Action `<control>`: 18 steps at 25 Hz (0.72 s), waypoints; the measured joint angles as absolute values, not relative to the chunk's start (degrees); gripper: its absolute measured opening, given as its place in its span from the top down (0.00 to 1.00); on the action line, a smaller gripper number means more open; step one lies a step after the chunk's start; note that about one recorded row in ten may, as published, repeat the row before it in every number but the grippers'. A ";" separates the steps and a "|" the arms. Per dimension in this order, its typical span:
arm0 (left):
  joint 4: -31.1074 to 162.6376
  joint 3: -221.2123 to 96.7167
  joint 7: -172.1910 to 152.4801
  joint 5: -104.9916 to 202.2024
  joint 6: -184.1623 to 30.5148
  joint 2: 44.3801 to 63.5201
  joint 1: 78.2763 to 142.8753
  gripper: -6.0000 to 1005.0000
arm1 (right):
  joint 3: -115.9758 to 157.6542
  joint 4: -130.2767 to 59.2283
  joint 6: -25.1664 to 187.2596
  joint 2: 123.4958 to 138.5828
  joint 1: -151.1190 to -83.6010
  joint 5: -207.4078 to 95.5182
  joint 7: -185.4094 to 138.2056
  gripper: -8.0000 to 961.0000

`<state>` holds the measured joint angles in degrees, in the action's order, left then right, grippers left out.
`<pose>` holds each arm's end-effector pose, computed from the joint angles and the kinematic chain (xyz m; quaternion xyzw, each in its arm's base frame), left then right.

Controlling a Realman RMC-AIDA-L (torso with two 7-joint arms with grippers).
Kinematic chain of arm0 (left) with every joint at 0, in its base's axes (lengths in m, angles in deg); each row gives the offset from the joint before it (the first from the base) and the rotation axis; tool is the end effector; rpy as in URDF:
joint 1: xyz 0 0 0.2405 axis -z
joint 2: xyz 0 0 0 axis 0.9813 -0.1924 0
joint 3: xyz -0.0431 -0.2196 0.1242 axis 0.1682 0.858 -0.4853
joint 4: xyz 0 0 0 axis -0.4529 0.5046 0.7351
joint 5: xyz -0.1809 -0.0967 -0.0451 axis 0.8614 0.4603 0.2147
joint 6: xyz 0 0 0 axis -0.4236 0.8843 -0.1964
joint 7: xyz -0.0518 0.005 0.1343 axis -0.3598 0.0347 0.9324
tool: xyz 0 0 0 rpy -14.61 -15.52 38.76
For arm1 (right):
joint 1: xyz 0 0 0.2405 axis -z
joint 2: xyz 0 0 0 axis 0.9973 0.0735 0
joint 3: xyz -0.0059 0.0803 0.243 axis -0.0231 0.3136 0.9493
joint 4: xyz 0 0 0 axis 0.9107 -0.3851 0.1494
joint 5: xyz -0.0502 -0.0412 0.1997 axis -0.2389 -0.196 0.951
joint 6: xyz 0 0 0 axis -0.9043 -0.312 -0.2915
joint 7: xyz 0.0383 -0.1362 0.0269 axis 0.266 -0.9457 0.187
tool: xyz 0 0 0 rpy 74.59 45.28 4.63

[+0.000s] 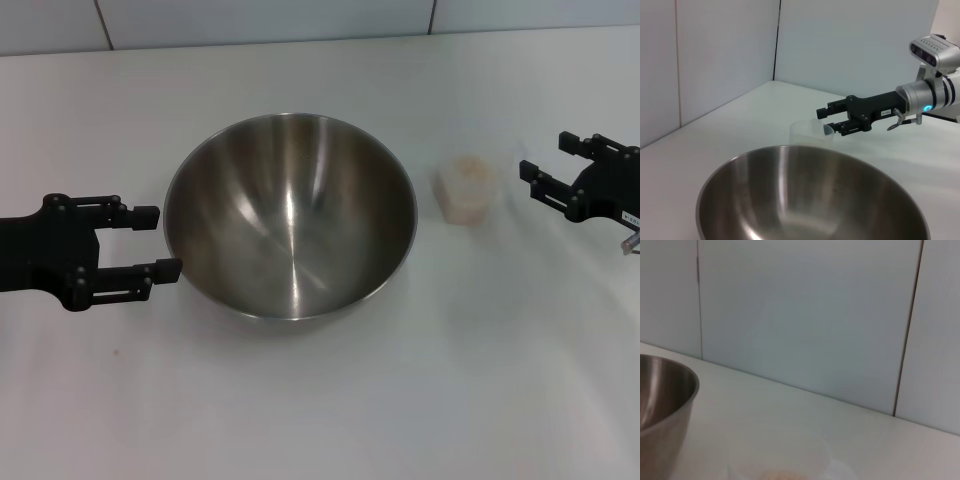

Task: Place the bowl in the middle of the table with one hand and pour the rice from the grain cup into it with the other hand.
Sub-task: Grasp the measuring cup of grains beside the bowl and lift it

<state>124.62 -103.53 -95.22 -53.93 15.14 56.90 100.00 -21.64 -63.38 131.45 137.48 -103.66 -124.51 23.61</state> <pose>-0.2611 0.2992 0.0526 -0.9660 -0.1518 -0.1727 0.1178 0.3508 0.3251 0.0096 -0.8551 0.2151 0.1828 0.4349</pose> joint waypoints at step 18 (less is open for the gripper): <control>124.45 -103.53 -95.09 -53.93 15.14 56.97 100.38 0.32 | -23.52 -63.23 127.89 137.60 -105.10 -124.56 23.59 0.33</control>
